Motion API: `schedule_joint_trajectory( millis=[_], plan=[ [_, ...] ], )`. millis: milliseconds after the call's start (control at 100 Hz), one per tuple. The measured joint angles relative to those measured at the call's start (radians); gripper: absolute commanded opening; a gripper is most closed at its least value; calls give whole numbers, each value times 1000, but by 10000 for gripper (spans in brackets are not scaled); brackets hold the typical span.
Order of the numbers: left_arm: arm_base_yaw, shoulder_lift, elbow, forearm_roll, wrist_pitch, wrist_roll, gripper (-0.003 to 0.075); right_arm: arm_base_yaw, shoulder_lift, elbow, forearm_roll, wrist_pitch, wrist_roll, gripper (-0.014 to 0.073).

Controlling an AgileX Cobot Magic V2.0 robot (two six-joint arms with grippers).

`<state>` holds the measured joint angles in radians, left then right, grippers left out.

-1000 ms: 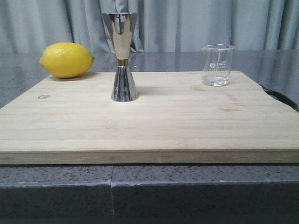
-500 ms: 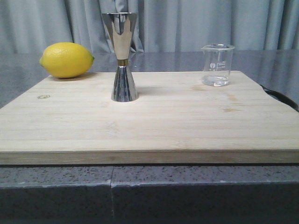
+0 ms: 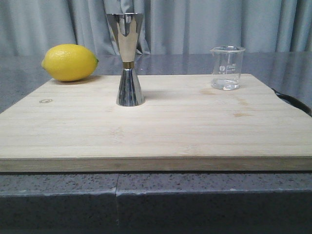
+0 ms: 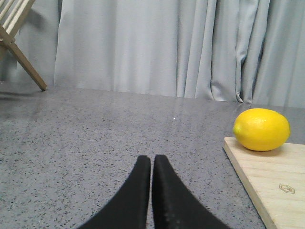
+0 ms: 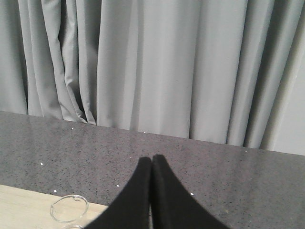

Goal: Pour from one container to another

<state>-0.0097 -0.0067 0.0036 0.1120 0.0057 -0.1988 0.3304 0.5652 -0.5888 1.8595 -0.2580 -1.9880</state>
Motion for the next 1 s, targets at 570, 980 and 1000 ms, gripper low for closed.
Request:
schedule_joint_trajectory(
  millis=[570, 980, 1000],
  plan=[
    [0, 0, 0, 0, 0, 0, -19, -2, 67, 0, -2, 34, -38, -71],
    [0, 0, 0, 0, 0, 0, -19, -2, 67, 0, -978, 171, 856, -71],
    [0, 0, 0, 0, 0, 0, -19, -2, 67, 0, -1081, 191, 954, -71]
  ],
)
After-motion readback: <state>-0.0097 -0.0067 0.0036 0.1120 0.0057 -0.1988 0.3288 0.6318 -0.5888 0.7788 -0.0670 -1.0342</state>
